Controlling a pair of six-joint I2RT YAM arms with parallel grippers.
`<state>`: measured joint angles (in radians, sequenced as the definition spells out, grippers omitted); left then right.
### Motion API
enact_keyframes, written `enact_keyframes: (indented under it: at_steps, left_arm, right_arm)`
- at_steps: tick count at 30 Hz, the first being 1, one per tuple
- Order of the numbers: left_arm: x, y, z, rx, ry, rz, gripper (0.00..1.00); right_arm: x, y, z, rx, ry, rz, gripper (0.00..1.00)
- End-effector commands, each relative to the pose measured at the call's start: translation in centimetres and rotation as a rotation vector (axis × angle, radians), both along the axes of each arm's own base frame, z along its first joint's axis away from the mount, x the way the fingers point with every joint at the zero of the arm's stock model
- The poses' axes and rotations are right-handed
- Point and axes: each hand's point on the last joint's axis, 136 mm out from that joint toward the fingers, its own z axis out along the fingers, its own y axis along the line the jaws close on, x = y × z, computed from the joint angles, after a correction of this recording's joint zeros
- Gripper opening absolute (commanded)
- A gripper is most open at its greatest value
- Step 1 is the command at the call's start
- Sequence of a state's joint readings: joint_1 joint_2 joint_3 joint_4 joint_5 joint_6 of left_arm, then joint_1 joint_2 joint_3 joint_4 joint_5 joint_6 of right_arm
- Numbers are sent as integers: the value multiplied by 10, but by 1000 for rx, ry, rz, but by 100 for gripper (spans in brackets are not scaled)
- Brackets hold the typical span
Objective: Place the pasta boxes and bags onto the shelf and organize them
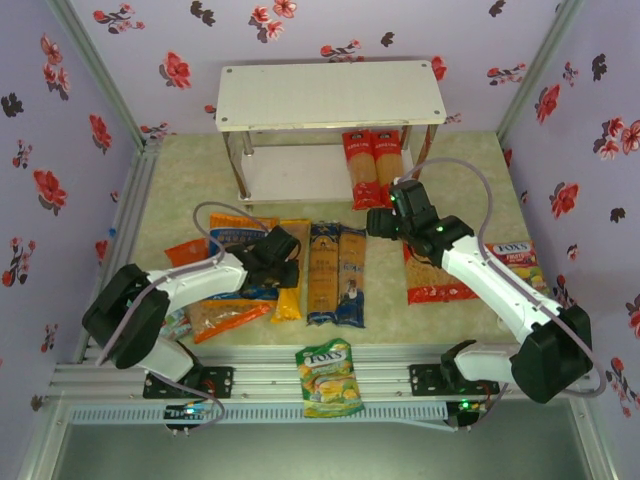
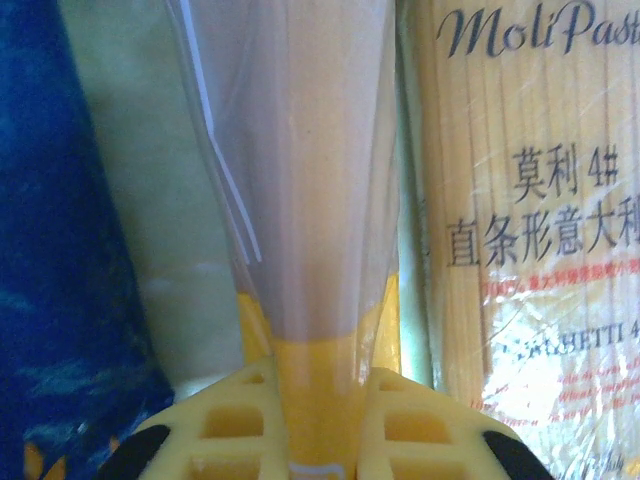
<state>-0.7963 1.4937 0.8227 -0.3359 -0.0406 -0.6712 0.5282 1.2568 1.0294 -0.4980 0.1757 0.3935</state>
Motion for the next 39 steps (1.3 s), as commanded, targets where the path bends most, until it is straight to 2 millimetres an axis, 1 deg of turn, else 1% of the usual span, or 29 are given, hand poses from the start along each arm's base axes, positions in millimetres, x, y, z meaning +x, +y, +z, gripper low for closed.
enact_keyframes:
  at_steps: [1,4,5,8,9,10,12,14,17,20,23,26,31,35,39]
  left_arm:
    - [3,3,33,-60,-53,5,0]
    - [11,-1,71,-108,-122,-11,0]
    - [15,-2,85,-122,-150,-17,0]
    - [32,-8,116,-151,-222,-35,0]
    - [38,-9,121,-152,-240,-40,0]
    - [49,-11,129,-158,-268,-42,0]
    - [69,-17,137,-161,-308,-43,0]
    - [96,-21,145,-156,-339,-32,0]
    - [136,-30,153,-154,-378,-21,0]
    - [172,-43,157,-157,-392,-17,0]
    - [200,-56,154,-154,-401,-15,0]
    - [223,-68,153,-160,-411,-12,0]
    - [248,-86,148,-182,-415,-5,0]
    - [260,-94,149,-209,-422,10,0]
    - [267,-101,147,-218,-423,15,0]
  right_arm:
    - [-1,-5,9,7,-17,-17,77]
    - [0,-4,12,8,-24,-14,77]
    - [0,-4,11,8,-23,-13,77]
    - [1,-2,10,8,-19,-8,77]
    - [2,-2,9,7,-15,-8,77]
    - [2,-1,9,7,-12,-6,77]
    - [3,0,8,5,-4,-4,77]
    - [3,0,10,1,-3,-2,77]
    - [4,0,16,-6,-6,6,77]
    - [4,-1,22,-17,-15,8,77]
    - [4,-1,26,-18,-23,13,77]
    - [4,-2,26,-29,-26,20,77]
    - [5,-3,26,-51,-26,30,77]
    - [7,-4,25,-61,-25,35,77]
    - [8,-4,21,-60,-19,40,77]
